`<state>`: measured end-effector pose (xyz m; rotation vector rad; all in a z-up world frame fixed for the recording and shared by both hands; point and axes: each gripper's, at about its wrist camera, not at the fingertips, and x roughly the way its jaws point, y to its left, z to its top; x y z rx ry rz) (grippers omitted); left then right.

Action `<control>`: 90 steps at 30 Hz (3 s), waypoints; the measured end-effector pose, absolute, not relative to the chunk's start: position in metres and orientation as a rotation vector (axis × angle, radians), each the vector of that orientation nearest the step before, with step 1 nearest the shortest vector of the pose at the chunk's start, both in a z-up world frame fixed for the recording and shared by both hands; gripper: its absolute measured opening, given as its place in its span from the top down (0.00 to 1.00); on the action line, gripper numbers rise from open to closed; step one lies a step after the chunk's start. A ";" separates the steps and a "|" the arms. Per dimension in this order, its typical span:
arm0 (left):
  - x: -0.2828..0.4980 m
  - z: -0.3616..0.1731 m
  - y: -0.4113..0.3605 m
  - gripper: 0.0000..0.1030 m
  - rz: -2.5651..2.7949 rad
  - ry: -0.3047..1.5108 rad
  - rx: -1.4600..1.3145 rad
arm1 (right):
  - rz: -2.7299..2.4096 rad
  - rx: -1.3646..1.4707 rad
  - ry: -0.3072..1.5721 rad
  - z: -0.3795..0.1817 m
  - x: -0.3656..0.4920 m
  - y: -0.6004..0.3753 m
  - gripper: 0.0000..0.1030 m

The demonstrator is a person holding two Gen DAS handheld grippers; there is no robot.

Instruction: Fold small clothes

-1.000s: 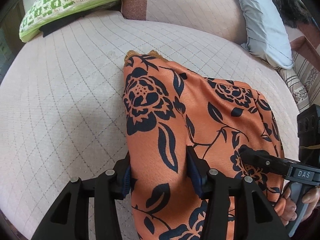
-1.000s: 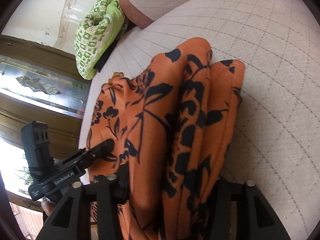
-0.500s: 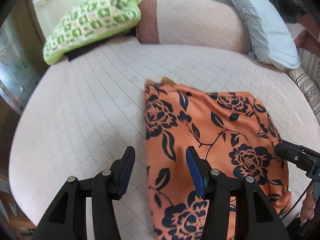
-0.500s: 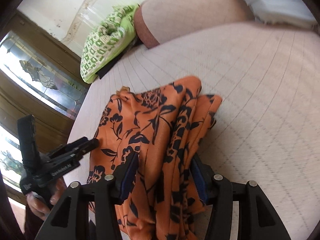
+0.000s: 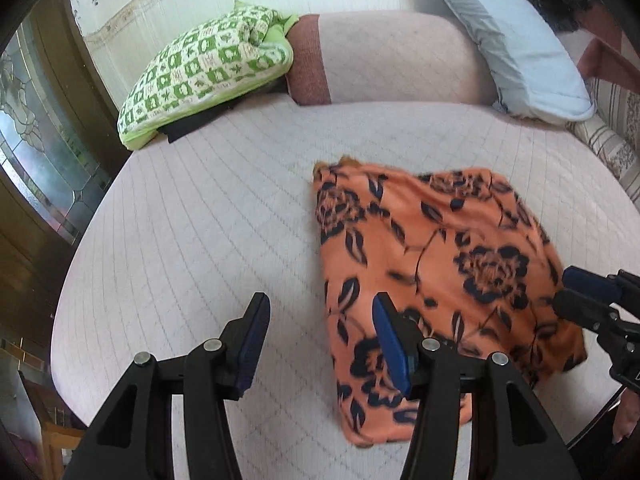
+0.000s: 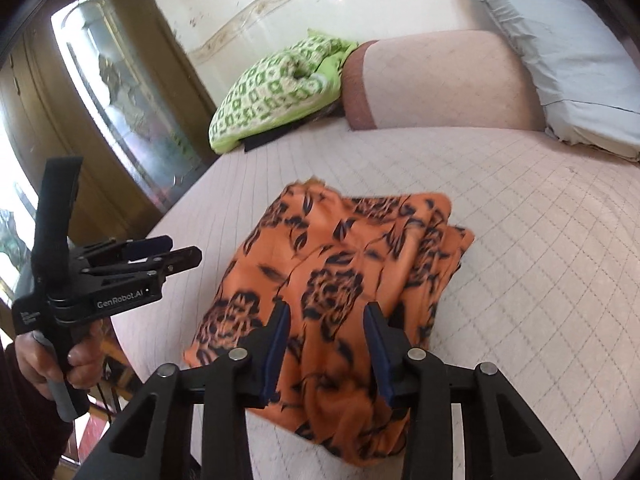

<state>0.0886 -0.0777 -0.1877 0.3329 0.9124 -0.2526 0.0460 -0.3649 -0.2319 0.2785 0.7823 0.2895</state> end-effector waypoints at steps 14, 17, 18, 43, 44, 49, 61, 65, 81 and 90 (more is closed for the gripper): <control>0.088 -0.229 -0.072 0.42 -0.203 1.007 0.377 | 0.187 0.335 1.002 -0.281 0.057 -0.367 0.62; 0.078 -0.213 -0.067 0.39 -0.179 0.962 0.369 | 0.177 0.355 0.934 -0.268 0.047 -0.372 0.61; 0.075 -0.209 -0.065 0.38 -0.170 0.949 0.366 | 0.171 0.357 0.908 -0.262 0.043 -0.374 0.61; -0.014 -0.092 -0.007 0.10 -0.027 0.622 0.236 | 0.038 0.147 0.554 -0.153 -0.084 -0.310 0.51; -0.018 -0.088 -0.006 0.10 -0.028 0.608 0.233 | 0.040 0.142 0.544 -0.148 -0.088 -0.307 0.51; -0.032 -0.074 -0.001 0.10 -0.044 0.585 0.223 | 0.046 0.127 0.508 -0.123 -0.103 -0.293 0.50; -0.066 -0.043 0.011 0.08 -0.065 0.501 0.203 | 0.075 0.086 0.436 -0.091 -0.124 -0.263 0.49; -0.075 -0.036 0.014 0.02 -0.083 0.474 0.194 | 0.067 0.090 0.435 -0.089 -0.124 -0.261 0.49; -0.087 -0.021 0.017 0.02 -0.115 0.424 0.186 | -0.005 0.114 0.473 -0.081 -0.119 -0.263 0.49; -0.079 -0.025 0.013 0.02 -0.133 0.436 0.181 | -0.031 0.127 0.507 -0.084 -0.107 -0.263 0.49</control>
